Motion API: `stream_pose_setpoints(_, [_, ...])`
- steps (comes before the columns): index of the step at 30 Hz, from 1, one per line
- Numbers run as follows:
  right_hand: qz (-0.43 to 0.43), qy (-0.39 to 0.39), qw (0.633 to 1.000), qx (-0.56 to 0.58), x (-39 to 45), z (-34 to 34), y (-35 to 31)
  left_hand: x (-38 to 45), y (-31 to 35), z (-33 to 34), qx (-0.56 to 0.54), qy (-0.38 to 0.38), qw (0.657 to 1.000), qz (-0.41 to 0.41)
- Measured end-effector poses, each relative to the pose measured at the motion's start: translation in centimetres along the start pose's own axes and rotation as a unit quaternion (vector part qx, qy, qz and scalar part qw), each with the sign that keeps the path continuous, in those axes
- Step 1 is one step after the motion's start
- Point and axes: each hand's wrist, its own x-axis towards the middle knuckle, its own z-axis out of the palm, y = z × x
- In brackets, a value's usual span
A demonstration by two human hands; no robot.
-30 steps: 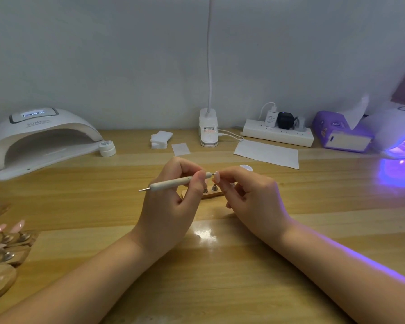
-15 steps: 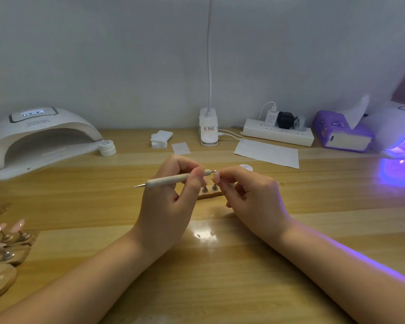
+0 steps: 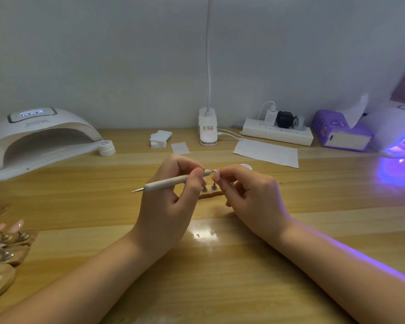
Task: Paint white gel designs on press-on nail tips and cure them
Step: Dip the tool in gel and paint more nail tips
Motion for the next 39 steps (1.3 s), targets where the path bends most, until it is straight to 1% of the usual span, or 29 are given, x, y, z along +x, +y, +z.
stream_pose_setpoints(3, [-0.001,0.0,1.0,0.0,0.03,0.0,0.0,-0.15,-0.22,0.05,0.014,-0.011,1.0,-0.003])
stream_pose_setpoints(14, [-0.009,0.001,1.0,-0.003,0.04,-0.01,-0.08,-0.22,-0.38,0.03,0.031,-0.011,0.999,0.0])
stream_pose_setpoints(20, [0.001,0.001,1.0,-0.002,0.05,0.0,-0.1,-0.25,-0.53,0.0,0.041,-0.01,0.999,-0.002])
stream_pose_setpoints(26, [0.002,0.002,1.0,0.002,0.03,-0.01,-0.12,-0.09,-0.06,-0.03,0.011,0.014,1.0,0.019])
stream_pose_setpoints(32, [0.001,0.006,1.0,0.002,0.06,0.01,-0.1,0.09,0.19,-0.19,0.005,0.044,0.999,0.022])
stream_pose_setpoints(39, [0.006,0.01,1.0,0.006,0.09,-0.04,-0.27,-0.2,-0.09,0.08,0.009,-0.01,1.0,0.01])
